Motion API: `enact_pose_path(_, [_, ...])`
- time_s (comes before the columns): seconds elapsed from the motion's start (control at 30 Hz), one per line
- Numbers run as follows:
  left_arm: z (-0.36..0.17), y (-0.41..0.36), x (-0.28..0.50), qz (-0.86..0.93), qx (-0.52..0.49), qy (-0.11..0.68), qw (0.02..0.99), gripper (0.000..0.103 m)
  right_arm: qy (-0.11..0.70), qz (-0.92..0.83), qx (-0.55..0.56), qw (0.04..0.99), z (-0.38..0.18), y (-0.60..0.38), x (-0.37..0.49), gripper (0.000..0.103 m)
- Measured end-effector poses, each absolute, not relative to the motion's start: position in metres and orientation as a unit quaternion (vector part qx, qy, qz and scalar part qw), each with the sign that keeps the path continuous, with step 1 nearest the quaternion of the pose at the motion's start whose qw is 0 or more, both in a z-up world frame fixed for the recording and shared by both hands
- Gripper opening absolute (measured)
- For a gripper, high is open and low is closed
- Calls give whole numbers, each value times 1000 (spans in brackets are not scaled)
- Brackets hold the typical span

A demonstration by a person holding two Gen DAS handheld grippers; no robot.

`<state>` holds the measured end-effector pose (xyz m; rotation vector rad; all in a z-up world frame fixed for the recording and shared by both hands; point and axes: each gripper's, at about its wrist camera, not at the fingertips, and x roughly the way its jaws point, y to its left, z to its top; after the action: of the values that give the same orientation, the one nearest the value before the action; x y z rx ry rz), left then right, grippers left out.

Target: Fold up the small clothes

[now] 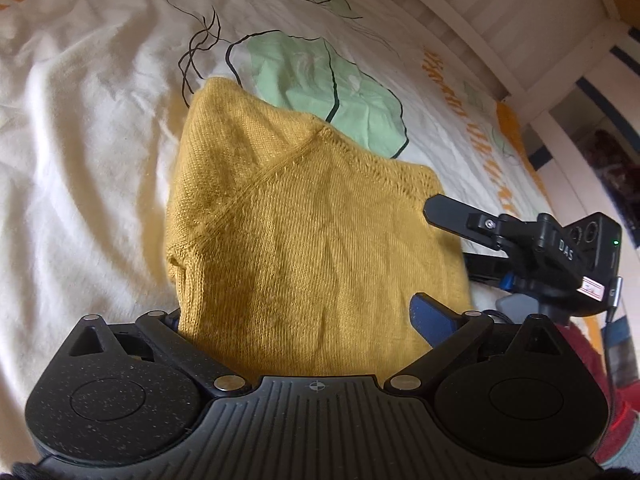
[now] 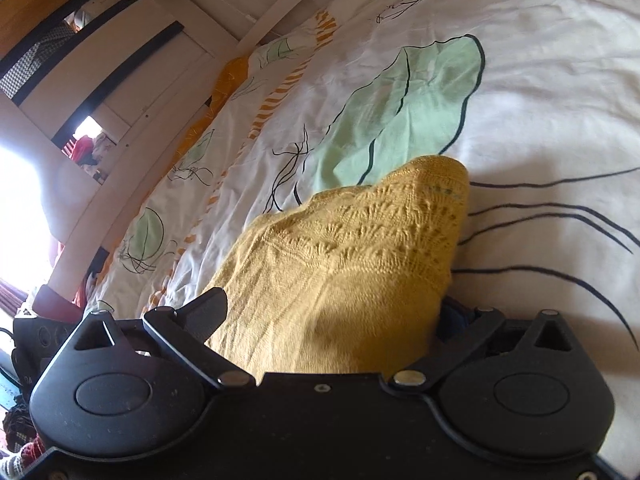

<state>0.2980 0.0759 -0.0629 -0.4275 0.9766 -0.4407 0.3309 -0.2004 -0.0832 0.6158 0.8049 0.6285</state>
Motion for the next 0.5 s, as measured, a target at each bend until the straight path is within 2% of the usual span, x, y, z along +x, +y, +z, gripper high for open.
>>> enact_pose_path(0.27, [-63,72,290,-255,-233,479,807,99,376,303,305,821,-84,-205,330,102])
enact_pose_path(0.33, [-64,69,287,-248,-231,485,806,75,379,301,305,820,-83,-206,329,98])
enact_pose_path(0.37, [-64,70,286,-236,-227,486,810,65,383,294,302,822,-82,-206,330,88])
enact_pose_path(0.4, [-66,72,287,-223,-223,491,812,39,389,284,297,825,-82,-206,330,79])
enact_pose_path(0.43, [-68,76,290,-222,-231,497,807,21,398,270,292,827,-82,-207,330,57])
enact_pose_path(0.47, [-73,82,297,-232,-260,504,790,21,410,253,288,827,-83,-208,330,45])
enact_pose_path(0.5, [-76,88,299,-232,-290,511,775,18,415,250,297,823,-83,-211,330,45])
